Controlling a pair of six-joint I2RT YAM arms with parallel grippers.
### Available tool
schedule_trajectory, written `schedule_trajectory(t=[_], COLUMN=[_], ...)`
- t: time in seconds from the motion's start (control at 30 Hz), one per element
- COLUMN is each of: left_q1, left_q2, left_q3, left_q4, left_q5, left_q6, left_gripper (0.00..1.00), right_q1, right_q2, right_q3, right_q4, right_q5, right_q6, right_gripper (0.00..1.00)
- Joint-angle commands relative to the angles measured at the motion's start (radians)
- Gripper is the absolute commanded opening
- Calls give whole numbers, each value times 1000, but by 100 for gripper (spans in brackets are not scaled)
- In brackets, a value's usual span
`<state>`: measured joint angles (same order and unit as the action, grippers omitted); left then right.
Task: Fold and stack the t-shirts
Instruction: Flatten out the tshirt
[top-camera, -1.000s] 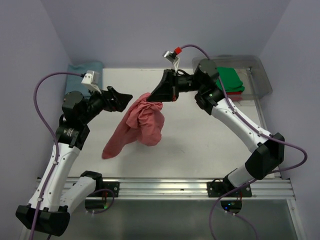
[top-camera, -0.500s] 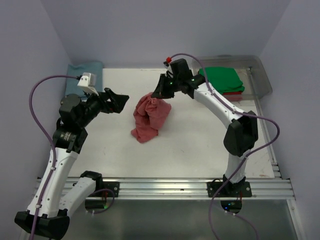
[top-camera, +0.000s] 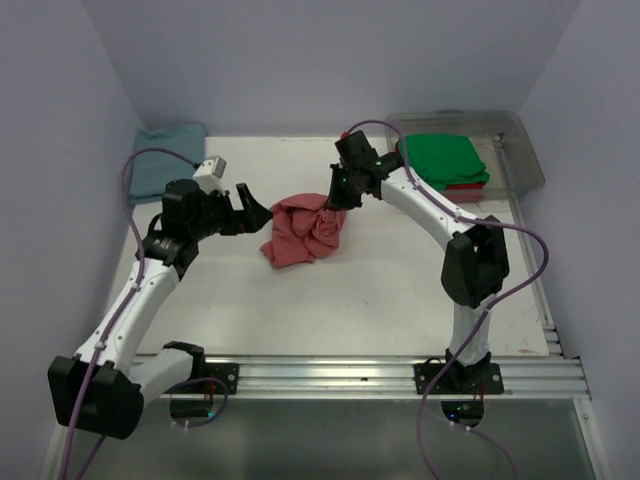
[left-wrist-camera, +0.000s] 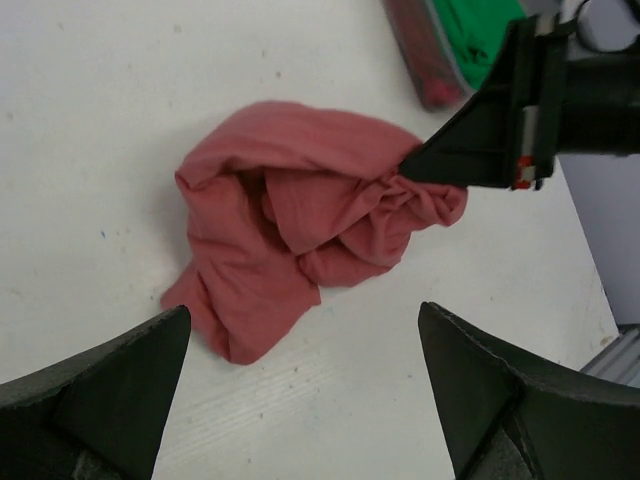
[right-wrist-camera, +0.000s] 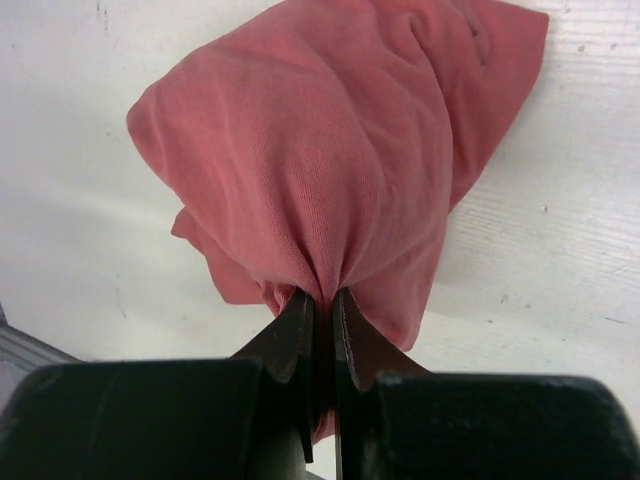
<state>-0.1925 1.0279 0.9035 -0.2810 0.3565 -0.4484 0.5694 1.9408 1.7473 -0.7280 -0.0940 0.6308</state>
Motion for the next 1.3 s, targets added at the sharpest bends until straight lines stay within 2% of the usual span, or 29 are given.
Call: schedule_trajectory(t=[0.0,0.2,0.43,0.73,1.0,1.1,1.2,1.23,1.27], left_q1=[-2,-5,-4,-10,-36,-42,-53,-59,-61], left_q2=[72,133,248,509,596,621,647,652,655], left_q3=[-47,-150,-219,-193,-166,-155,-144,-143,-143], left_q4=[-24,48,242,413,531,571,594,611,618], left_q5=[71,41,-4,-18,9,44,73,90,99], left_q6=[-70,-148,-141,-187,-231,-253,-259,-260,-262], left_gripper=[100,100,99,93,91,83,62,47,40], right_q1=[0,-2,0,0,0,0,0,0,1], right_q2=[-69,-135,-181,-218,-240,-244,-243,-244,-244], right_q3=[52,27,-11,-49,-60,-72,-81,-84,-86], right_q4=[-19,-2,38,47,42,48,53,53,53], right_q5=[83,57,-44,-105,-113,-112,-107,-105,-104], right_q6=[-43,-81,-111,-144,-161,-161,-161,-161,-161], right_gripper=[0,0,0,0,0,0,0,0,0])
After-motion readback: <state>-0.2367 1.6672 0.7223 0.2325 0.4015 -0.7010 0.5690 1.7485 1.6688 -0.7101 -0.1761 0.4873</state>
